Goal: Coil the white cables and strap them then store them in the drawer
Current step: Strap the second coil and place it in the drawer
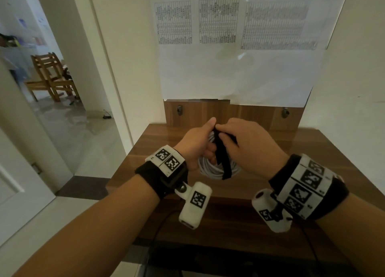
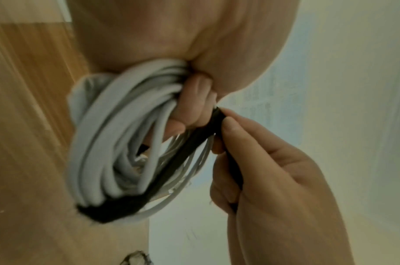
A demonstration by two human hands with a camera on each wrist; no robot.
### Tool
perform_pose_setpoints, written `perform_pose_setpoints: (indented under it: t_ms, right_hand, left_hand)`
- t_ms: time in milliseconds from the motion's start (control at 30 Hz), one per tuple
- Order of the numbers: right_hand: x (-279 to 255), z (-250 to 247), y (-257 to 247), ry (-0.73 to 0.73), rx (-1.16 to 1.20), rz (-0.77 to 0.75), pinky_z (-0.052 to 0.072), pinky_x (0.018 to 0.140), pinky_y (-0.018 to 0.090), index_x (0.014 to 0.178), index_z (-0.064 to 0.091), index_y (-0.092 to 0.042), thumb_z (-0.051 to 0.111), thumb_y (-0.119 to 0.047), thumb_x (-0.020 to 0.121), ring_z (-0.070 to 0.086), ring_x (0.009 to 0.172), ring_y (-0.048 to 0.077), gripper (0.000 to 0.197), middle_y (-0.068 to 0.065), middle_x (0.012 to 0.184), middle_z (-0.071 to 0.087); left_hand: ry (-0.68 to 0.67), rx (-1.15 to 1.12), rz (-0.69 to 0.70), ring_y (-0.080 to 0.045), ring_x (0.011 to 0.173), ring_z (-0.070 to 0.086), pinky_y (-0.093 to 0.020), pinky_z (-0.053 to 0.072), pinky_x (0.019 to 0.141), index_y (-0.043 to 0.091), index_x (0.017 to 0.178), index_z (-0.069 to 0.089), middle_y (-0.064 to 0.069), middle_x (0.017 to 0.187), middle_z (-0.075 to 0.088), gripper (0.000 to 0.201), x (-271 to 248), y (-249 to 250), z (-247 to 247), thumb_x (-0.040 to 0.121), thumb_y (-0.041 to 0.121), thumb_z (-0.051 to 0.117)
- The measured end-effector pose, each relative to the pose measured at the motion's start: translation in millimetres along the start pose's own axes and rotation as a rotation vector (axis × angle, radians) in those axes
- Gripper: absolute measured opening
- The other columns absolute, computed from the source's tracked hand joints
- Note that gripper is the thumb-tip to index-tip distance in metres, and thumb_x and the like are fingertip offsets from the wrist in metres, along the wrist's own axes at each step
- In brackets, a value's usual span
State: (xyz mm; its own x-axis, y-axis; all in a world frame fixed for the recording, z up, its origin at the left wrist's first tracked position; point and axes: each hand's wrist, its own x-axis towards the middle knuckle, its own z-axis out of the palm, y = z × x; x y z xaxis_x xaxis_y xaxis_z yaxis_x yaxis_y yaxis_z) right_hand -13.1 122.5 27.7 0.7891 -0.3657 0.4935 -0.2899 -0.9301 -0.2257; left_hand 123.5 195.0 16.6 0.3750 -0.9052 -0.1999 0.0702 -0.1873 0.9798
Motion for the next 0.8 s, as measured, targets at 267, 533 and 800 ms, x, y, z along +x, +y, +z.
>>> perform_pose_setpoints:
  t_ms: [267, 533, 800]
  right_hand:
    - [-21.6, 15.7, 13.0, 0.285, -0.018, -0.202, 0.052, 0.068, 0.023, 0.105, 0.074, -0.007, 0.073, -0.011, 0.087, 0.063, 0.074, 0.014, 0.018, 0.004, 0.088, 0.069]
    - [-28.5, 23.9, 19.4, 0.163, -0.027, -0.161, 0.057, 0.064, 0.031, 0.096, 0.076, -0.019, 0.053, -0.034, 0.094, 0.062, 0.075, 0.009, 0.027, -0.005, 0.091, 0.068]
    - [-24.2, 14.1, 47.3, 0.163, 0.633, 0.432, 0.055, 0.096, 0.036, 0.121, 0.06, -0.03, 0.056, -0.036, 0.099, 0.061, 0.109, 0.007, 0.024, -0.011, 0.117, 0.063]
  left_hand:
    - [-0.052, -0.268, -0.052, -0.008, 0.033, 0.033, -0.022, 0.037, 0.04, 0.014, 0.087, 0.059, 0.006, 0.044, 0.036, 0.036, 2.6, -1.1, 4.4, 0.099, 0.048, 0.05]
    - [-0.049, -0.411, -0.081, -0.006, 0.035, 0.029, -0.019, 0.036, 0.036, 0.007, 0.109, 0.056, 0.005, 0.05, 0.033, 0.038, 19.8, 2.8, -5.4, 0.099, 0.043, 0.052]
    - [-0.261, -0.406, -0.075, -0.005, 0.036, 0.031, -0.018, 0.04, 0.045, 0.015, 0.093, 0.063, 0.008, 0.047, 0.033, 0.03, 29.2, -5.3, 0.0, 0.097, 0.044, 0.055]
